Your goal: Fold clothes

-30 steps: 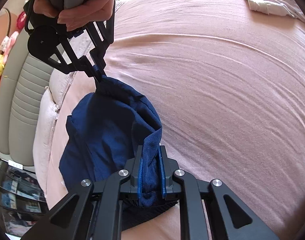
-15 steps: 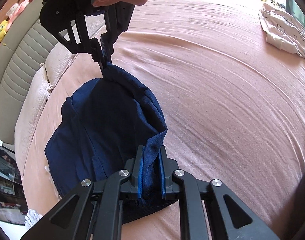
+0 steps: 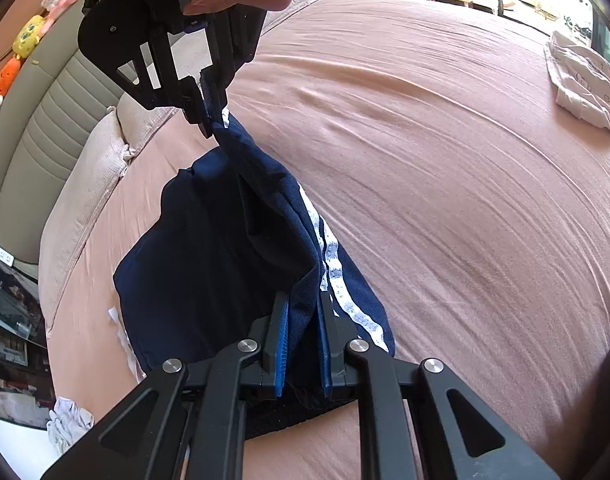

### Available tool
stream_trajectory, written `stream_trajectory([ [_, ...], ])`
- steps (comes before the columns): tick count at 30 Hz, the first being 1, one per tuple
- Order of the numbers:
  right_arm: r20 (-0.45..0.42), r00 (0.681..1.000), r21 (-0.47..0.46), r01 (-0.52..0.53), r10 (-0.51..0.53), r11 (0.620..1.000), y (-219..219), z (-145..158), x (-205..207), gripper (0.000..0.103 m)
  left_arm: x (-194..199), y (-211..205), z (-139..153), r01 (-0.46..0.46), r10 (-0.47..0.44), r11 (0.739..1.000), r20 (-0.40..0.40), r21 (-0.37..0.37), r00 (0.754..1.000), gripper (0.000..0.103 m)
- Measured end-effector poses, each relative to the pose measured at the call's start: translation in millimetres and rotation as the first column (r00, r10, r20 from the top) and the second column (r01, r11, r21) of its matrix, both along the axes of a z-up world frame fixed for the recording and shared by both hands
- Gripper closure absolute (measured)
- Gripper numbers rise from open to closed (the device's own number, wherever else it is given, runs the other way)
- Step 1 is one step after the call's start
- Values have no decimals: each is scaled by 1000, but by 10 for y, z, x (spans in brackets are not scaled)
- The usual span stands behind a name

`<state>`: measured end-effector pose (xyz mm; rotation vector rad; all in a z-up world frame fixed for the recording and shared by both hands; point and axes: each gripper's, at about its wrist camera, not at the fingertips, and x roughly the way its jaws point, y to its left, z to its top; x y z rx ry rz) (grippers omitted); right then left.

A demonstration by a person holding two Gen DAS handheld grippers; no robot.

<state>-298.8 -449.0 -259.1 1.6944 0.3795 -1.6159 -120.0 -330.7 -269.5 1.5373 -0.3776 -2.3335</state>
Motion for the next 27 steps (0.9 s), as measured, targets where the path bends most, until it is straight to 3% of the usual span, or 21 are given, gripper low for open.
stream_trajectory([
  [13,-19,996,12,-92,92,996,-569,196,407,101,289,-348,50,-90,90,996,0,15,996,92],
  [27,-20,994,13,-106,106,994,-663,232,542,101,330,-381,16,-95,95,995,17,26,995,92],
])
